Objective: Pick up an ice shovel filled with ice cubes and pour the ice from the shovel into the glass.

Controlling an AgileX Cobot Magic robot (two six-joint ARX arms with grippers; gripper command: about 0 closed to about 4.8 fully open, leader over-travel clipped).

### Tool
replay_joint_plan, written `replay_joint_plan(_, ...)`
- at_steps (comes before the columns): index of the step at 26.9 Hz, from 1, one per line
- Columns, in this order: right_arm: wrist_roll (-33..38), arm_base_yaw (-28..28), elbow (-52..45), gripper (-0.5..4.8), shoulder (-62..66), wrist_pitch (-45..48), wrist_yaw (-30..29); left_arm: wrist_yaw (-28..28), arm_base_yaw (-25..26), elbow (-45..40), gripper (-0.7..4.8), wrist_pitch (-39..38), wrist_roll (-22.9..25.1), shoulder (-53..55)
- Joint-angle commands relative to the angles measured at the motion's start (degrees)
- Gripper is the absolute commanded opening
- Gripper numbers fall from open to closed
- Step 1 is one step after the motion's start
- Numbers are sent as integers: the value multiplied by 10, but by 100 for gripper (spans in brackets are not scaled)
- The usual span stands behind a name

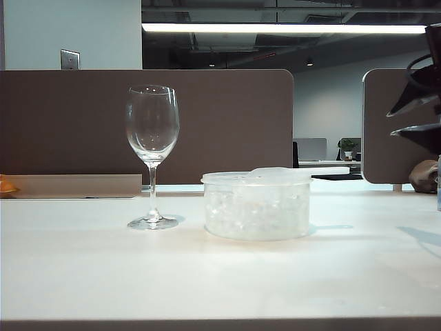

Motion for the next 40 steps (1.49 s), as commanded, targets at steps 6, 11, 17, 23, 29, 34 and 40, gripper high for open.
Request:
replay_joint_plan(6, -1, 7, 3, 209, 66, 73, -40, 4, 0, 1, -5, 1, 2, 1)
replay_joint_plan(11, -3, 10, 3, 209, 90, 75, -42, 4, 0, 1, -5, 1, 2, 1)
replay_joint_plan(17, -3, 14, 3, 209, 123, 100, -42, 4, 0, 1, -5, 1, 2, 1)
replay_joint_plan(23, -6, 15, 4, 209, 150, 110, -42, 4, 0, 1, -5, 1, 2, 1)
replay_joint_plan(29, -7, 20, 12, 209, 170, 139, -41, 4, 0, 1, -5, 1, 2, 1)
replay_joint_plan(34, -7, 42, 44, 209, 191, 138, -47, 4, 0, 1, -5, 1, 2, 0)
replay_joint_plan(40, -7, 57, 59, 211, 212, 134, -45, 4, 0, 1, -5, 1, 2, 0)
